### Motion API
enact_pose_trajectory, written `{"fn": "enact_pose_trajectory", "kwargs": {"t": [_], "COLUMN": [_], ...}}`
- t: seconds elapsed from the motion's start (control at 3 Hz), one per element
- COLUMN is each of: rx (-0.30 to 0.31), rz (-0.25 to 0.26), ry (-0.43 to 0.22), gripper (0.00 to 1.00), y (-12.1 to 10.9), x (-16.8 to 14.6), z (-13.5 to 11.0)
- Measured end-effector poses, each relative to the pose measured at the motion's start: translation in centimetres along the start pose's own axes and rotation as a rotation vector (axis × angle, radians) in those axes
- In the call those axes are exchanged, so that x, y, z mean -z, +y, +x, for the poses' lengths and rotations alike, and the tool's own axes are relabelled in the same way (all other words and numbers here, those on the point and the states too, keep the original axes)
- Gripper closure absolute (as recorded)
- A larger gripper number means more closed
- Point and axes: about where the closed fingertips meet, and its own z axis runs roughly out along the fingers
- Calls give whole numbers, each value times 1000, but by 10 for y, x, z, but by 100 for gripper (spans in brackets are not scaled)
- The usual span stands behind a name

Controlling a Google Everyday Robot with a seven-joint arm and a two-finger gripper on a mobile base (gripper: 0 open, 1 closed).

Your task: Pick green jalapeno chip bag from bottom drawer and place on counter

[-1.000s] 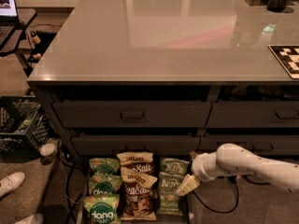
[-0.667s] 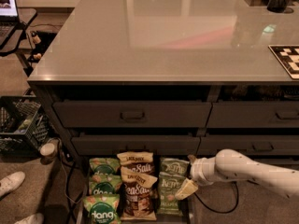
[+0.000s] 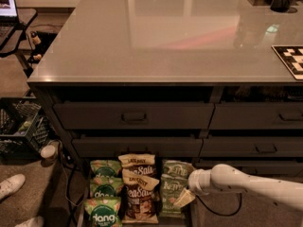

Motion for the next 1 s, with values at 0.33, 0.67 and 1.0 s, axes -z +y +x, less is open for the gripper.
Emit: {"fn": "enact_pose_trajectory", "kwargs": {"t": [0.33, 0.67, 1.0], "rx": [25, 27, 18], "rz": [6, -5, -20], "ry": [8, 15, 20], "gripper": [0, 0, 0], "y": [-10, -15, -20], "x": [-23, -45, -66], "z": [12, 24, 35]}}
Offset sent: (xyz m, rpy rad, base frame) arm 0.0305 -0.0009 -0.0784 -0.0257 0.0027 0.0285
